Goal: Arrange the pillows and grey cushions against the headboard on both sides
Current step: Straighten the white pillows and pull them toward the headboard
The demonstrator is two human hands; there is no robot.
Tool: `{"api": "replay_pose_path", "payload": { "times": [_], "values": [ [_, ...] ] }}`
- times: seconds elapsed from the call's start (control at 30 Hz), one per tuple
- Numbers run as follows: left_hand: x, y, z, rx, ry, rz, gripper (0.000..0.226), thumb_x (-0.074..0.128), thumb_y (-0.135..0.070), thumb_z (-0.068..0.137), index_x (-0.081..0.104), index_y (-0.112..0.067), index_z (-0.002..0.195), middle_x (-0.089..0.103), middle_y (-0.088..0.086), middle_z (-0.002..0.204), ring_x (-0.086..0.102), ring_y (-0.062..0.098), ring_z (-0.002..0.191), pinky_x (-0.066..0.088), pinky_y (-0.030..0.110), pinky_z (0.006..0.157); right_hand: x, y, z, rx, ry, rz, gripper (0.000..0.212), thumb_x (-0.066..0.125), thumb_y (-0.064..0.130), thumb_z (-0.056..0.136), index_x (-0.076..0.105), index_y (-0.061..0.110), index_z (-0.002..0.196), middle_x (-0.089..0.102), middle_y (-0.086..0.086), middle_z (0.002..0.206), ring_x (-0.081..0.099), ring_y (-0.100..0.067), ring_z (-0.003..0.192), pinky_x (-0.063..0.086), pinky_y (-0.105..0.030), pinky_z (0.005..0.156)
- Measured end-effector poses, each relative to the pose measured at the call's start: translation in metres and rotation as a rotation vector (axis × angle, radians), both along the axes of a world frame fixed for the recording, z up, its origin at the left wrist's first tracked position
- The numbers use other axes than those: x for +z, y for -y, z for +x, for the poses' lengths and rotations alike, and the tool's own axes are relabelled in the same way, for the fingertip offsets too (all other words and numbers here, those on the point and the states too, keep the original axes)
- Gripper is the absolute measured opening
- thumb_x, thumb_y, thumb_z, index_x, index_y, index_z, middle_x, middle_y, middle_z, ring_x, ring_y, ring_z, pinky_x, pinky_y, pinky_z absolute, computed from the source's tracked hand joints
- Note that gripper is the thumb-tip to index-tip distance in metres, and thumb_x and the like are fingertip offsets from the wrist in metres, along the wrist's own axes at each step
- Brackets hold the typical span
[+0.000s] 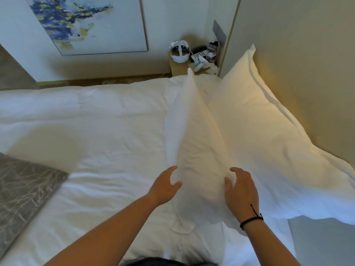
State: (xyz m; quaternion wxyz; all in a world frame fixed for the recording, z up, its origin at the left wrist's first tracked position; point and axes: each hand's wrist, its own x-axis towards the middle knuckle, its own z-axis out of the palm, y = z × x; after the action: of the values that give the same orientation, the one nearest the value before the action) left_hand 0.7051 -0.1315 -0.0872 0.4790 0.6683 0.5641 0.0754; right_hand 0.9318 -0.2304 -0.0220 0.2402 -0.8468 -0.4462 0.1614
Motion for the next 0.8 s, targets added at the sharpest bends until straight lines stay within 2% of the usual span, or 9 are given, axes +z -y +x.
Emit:
{"api": "replay_pose_path", "payload": {
  "times": [0.13,0.23,0.37,0.53,0.67,0.73,0.77,0.8],
  "values": [
    [-0.017,0.006,-0.086,0.256,-0.046,-0.091,0.064,0.060,-0.045,0.093,0.034,-0.029,0.150,0.037,0.000,0.155,0.043,0.022,0.137,0.037,0.041,0.112,0.002,-0.039,-0.072,0.325,0.007,0.012,0.034,0.060,0.028,0.092,0.054,0.022,0.125,0.056,0.001,0.126,0.055,-0.021,0.114,0.044,-0.036,0.097],
    [-0.025,0.015,-0.157,0.486,-0.045,-0.143,0.062,0.057,-0.048,0.094,0.036,-0.027,0.149,0.039,0.006,0.153,0.046,0.025,0.134,0.039,0.041,0.110,-0.016,-0.057,-0.141,0.608,-0.043,-0.143,0.044,0.057,0.034,0.094,0.045,0.024,0.135,0.045,0.004,0.138,0.050,-0.018,0.123,0.042,-0.031,0.101],
    [-0.037,0.037,-0.258,0.746,-0.082,-0.155,0.060,0.058,-0.045,0.094,0.038,-0.025,0.148,0.042,0.008,0.150,0.051,0.025,0.127,0.042,0.036,0.102,-0.043,-0.081,-0.237,0.925,-0.044,-0.347,0.052,0.053,0.035,0.095,0.034,0.024,0.143,0.031,0.000,0.152,0.039,-0.019,0.135,0.037,-0.033,0.108],
    [-0.065,0.076,-0.383,1.061,-0.166,-0.217,0.060,0.059,-0.038,0.094,0.037,-0.024,0.148,0.042,0.009,0.148,0.057,0.028,0.118,0.050,0.034,0.084,-0.067,-0.106,-0.347,1.111,-0.024,-0.534,0.059,0.050,0.033,0.096,0.025,0.028,0.149,0.022,0.007,0.158,0.036,-0.016,0.139,0.035,-0.032,0.111],
    [-0.094,0.099,-0.475,1.316,-0.196,-0.262,0.061,0.060,-0.035,0.094,0.036,-0.022,0.147,0.047,0.015,0.143,0.065,0.034,0.098,0.057,0.045,0.079,-0.083,-0.119,-0.425,1.188,0.002,-0.602,0.066,0.049,0.030,0.095,0.015,0.035,0.151,0.016,0.009,0.160,0.035,-0.017,0.139,0.036,-0.033,0.110],
    [-0.106,0.106,-0.514,1.412,-0.218,-0.286,0.064,0.060,-0.035,0.093,0.033,-0.020,0.148,0.047,0.018,0.141,0.065,0.031,0.090,0.055,0.039,0.068,-0.088,-0.123,-0.458,1.224,0.009,-0.640,0.069,0.050,0.029,0.095,0.012,0.037,0.151,0.013,0.009,0.162,0.032,-0.017,0.141,0.035,-0.034,0.111],
    [-0.112,0.110,-0.531,1.437,-0.244,-0.284,0.066,0.062,-0.035,0.092,0.032,-0.019,0.149,0.046,0.019,0.142,0.063,0.030,0.092,0.053,0.036,0.065,-0.090,-0.125,-0.473,1.240,0.010,-0.654,0.069,0.050,0.028,0.095,0.011,0.037,0.152,0.011,0.009,0.162,0.030,-0.017,0.143,0.033,-0.034,0.113],
    [-0.118,0.113,-0.547,1.447,-0.272,-0.271,0.067,0.063,-0.034,0.092,0.031,-0.018,0.149,0.044,0.018,0.144,0.059,0.030,0.100,0.053,0.036,0.068,-0.092,-0.127,-0.487,1.254,0.012,-0.666,0.070,0.051,0.028,0.095,0.010,0.037,0.152,0.010,0.009,0.162,0.028,-0.016,0.144,0.032,-0.034,0.113]
  ]
}}
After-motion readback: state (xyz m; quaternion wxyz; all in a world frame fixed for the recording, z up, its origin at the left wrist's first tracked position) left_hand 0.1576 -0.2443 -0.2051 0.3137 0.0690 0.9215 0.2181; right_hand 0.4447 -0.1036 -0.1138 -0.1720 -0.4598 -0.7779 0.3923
